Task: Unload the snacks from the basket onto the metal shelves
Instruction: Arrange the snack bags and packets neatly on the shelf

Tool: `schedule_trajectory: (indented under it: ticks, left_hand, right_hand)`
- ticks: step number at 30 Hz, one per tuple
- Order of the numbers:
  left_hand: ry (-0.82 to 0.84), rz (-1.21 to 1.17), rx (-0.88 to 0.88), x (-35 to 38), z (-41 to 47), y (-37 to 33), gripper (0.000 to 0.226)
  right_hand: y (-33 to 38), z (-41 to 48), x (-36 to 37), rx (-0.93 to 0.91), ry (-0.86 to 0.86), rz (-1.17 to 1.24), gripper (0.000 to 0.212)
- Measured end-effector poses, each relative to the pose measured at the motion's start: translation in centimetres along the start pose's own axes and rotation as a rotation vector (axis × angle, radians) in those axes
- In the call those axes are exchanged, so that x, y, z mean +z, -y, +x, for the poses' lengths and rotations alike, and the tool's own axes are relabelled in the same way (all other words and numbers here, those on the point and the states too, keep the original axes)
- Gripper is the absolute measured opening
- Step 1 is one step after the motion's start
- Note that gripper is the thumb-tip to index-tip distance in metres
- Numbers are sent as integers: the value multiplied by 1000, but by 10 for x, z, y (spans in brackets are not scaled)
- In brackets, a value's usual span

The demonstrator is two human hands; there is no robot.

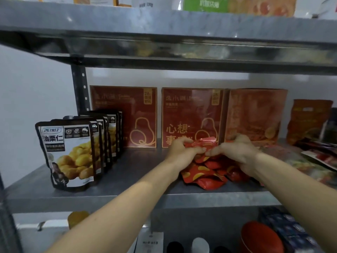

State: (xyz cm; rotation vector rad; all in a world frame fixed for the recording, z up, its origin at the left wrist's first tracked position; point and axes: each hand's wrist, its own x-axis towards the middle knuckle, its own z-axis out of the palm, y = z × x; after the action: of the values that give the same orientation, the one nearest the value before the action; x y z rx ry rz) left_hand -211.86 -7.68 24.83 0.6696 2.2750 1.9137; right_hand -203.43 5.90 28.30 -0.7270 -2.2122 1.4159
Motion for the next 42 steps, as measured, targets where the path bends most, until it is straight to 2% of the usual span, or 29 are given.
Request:
schedule_trajectory:
  ticks: [3,8,12,16,20,23,28,33,36,39,42]
  left_hand:
    - [-107,-123,80,2,1,-7,47]
    - [-182,-106,308,-15,1,-12,53]
    - [-253,-119,416,-45,13,-9,55]
    - [-344,-45,445,-77,28,2,57]
    - [-342,-12,449,-98,30,15,56]
    - [-283,5,392,-103,30,23,51]
    - [-177,221,213,-95,26,31,36]
    - [-54,352,-6,-76,10,24,58]
    - [67,348,-84,-58,-1,17,59]
    - [129,386,-155,-42,-7,6,79]
    - [141,373,-182,-23,-11,1,75]
  right_hand:
    - [4,-1,2,-83,6,95,97]
    - [23,10,27,-212,16,93,103]
    - [37,23,60,-342,27,138,101]
    - [51,44,92,-286,121,300,76]
    - [55,59,113,-263,189,348,58]
    - [51,67,120,-315,167,342,51]
    - [50,79,112,-396,98,319,51]
    - [42,83,96,-409,38,295,45]
    - [33,81,85,-408,3,268,41]
    - [24,78,75,-417,-9,270,40]
    - [17,73,68,-407,-58,271,40]
